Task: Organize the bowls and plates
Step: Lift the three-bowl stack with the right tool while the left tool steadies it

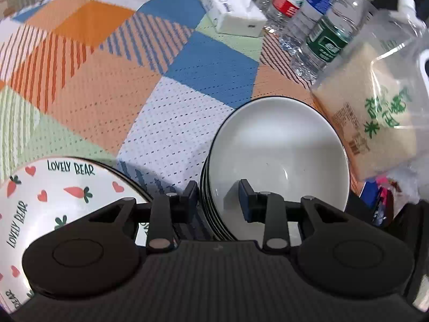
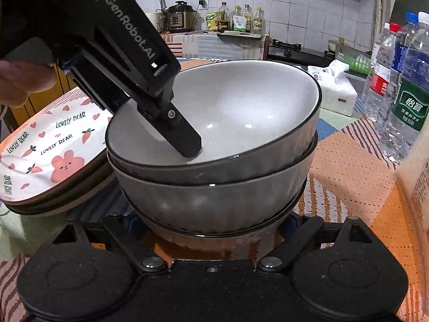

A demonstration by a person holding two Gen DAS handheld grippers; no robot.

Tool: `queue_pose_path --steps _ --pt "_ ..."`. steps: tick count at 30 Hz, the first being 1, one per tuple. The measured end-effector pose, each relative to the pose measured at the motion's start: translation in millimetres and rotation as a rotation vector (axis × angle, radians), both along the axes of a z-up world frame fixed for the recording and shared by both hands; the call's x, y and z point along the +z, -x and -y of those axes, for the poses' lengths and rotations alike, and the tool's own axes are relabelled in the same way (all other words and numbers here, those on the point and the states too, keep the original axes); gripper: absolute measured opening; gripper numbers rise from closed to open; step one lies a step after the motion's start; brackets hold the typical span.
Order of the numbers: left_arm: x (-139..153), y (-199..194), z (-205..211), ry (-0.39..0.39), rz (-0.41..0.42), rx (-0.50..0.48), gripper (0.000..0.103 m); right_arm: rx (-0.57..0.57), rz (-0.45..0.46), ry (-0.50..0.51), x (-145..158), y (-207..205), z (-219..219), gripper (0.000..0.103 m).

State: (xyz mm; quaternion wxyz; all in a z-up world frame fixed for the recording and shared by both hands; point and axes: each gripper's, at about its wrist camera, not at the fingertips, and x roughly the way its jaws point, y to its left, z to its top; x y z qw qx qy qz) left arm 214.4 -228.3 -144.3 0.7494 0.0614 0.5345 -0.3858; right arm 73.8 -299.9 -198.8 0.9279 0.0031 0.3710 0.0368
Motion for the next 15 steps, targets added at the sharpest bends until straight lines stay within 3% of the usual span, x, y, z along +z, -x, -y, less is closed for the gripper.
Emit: queue_pose_path --steps 3,7,15 --pt "5.9 5.6 -0.9 0.005 0.022 -0.009 0.031 -0.016 0.005 -0.034 3.1 2.1 3.3 0.094" --pt "21.8 11.7 -8.3 0.022 0.039 -0.022 0.031 -0.017 0.045 -0.007 11.2 10.4 -1.4 0.094" --pt "67.1 24.5 -46.6 0.049 0.099 -0.02 0.032 0.031 0.135 0.02 49.4 18.0 -21.5 0.094"
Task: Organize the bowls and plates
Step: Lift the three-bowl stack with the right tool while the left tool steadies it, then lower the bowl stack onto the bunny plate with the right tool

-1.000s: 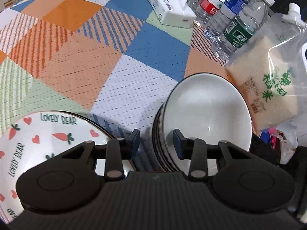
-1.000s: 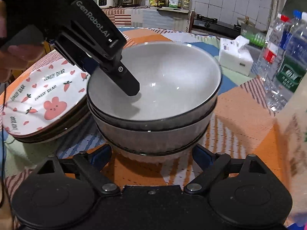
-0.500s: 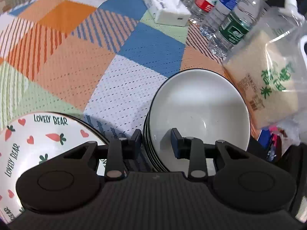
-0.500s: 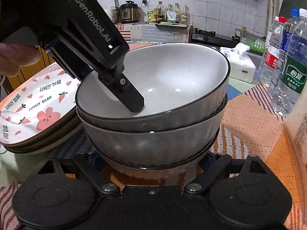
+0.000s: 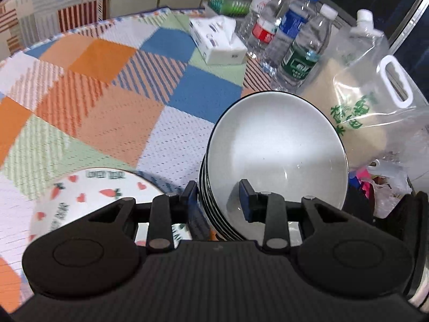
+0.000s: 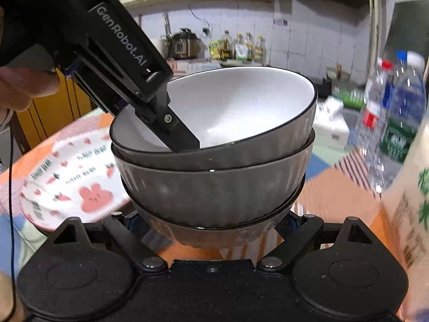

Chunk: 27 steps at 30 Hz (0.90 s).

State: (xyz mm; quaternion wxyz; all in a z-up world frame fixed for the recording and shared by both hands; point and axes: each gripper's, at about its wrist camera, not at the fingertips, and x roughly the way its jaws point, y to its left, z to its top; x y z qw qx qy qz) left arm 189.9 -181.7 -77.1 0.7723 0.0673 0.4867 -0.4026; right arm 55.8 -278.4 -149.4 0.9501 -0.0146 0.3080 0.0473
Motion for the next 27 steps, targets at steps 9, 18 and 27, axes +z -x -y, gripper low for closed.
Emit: queue_pose_path --steps 9,18,27 --pt "30.4 2.2 -66.6 -0.01 0.027 0.104 0.032 0.131 0.04 0.007 31.7 -13.8 -40.2 0.094" --pt "23.7 -5.6 -124.9 -0.049 -0.003 0.219 0.032 0.267 0.015 -0.012 29.6 -34.3 -85.9 0.094" --pt "-10.3 -7.8 -146.0 -0.09 -0.018 0.277 0.032 0.335 -0.051 0.009 3.8 -44.7 -114.7 0.094"
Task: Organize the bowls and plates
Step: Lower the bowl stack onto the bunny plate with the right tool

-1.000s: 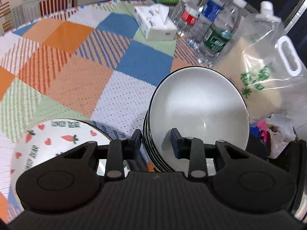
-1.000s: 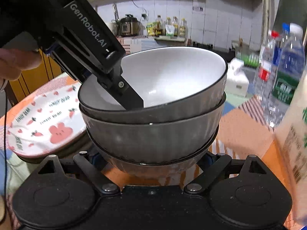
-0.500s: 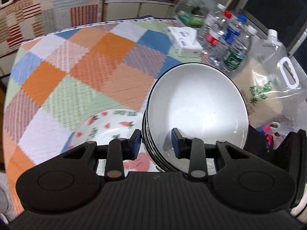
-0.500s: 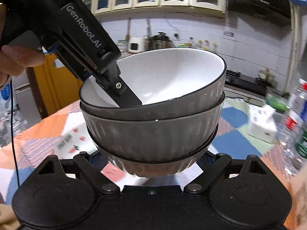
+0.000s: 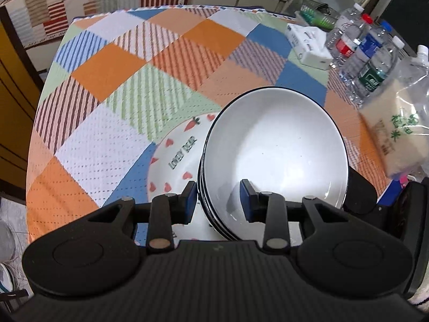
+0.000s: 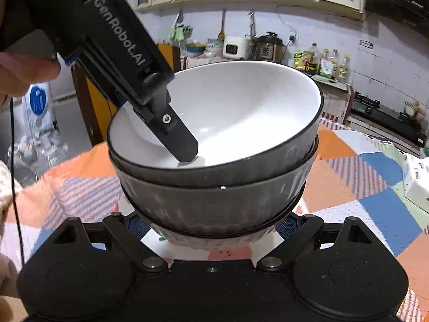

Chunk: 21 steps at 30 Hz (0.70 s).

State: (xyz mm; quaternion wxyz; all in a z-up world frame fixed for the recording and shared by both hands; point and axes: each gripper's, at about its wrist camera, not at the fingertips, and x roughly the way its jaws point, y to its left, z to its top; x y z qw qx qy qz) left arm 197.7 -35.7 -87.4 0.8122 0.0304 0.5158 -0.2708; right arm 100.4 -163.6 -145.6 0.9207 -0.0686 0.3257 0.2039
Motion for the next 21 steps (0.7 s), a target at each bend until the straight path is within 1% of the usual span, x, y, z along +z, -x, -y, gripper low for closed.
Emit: queue_pose_path --steps 8,14,16,18,21 --pt "-20.2 -7.6 -3.5 0.013 -0.013 0.023 0.032 0.006 -0.054 0.015 -10.1 -11.7 -2.4 0.094" --pt "-28.5 -9.2 -0.8 0.004 -0.018 0.029 0.032 0.012 -0.059 0.044 -16.2 -14.1 -6.0 0.094" --pt "-30.1 -7.1 0.4 -0.002 -0.005 0.032 0.033 0.017 -0.068 0.052 -18.6 -14.7 -6.5 0.094" --pt "-31.0 -9.1 -1.0 0.011 -0.017 0.047 0.033 0.021 -0.072 0.036 -18.7 -16.5 -4.2 0.094" --pt "-34.1 -13.2 -1.5 0.017 -0.041 0.069 0.034 0.028 -0.076 0.046 -18.1 -18.2 -3.5 0.094"
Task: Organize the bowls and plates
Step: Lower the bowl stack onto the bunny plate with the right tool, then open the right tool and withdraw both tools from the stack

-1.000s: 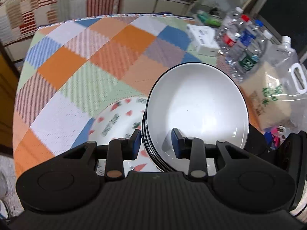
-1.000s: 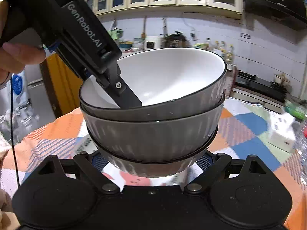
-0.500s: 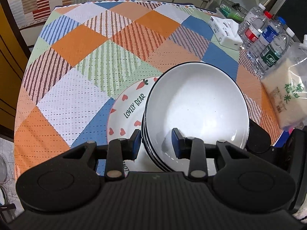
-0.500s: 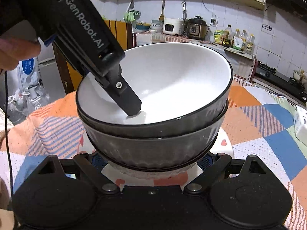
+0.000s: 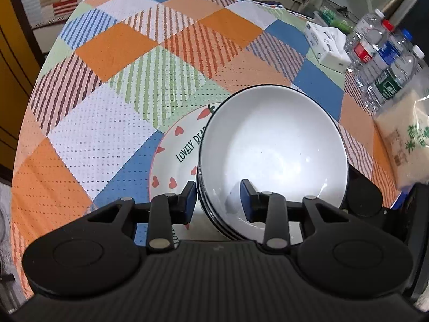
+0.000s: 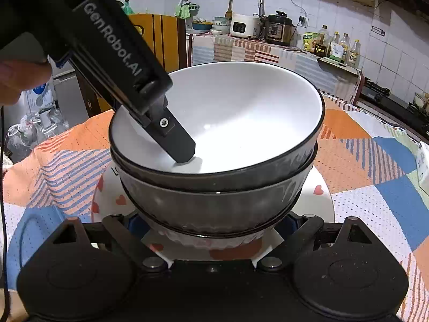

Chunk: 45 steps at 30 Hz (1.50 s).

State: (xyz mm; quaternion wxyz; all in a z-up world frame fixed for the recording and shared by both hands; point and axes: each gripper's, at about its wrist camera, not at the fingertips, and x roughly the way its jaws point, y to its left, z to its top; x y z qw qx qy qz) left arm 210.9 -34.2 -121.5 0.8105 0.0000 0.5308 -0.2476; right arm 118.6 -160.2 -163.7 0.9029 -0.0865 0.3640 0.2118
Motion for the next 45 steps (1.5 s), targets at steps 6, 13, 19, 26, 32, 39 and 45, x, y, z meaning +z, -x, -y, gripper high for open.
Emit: queue_pose_path --steps 6,13,19,26,32,39,45 --pt "-0.9 0.8 -0.6 0.01 0.002 0.015 0.034 0.005 -0.003 -0.001 -0.2 -0.6 0.9 0.094" --pt "1.3 13.5 -0.5 -0.006 0.063 0.059 0.035 -0.066 -0.071 0.023 6.5 -2.8 -1.4 0.094" --pt "23.4 34.2 -10.1 -0.024 0.172 0.111 0.041 -0.146 -0.095 0.054 25.7 14.0 2.3 0.094" --pt "65.1 67.6 -23.8 -0.047 0.297 0.118 0.051 -0.234 -0.05 0.077 63.1 38.4 8.2 0.094" --pt "92.5 97.1 -36.1 -0.039 0.324 0.113 0.06 -0.304 -0.042 0.085 89.7 56.3 11.2 0.095" --pt "108.6 130.0 -47.3 -0.04 0.337 0.111 0.068 -0.401 -0.051 0.073 115.1 76.7 11.4 0.095" --pt "111.1 152.6 -55.2 -0.022 0.349 0.125 0.083 -0.456 -0.039 0.07 132.3 94.3 9.4 0.096"
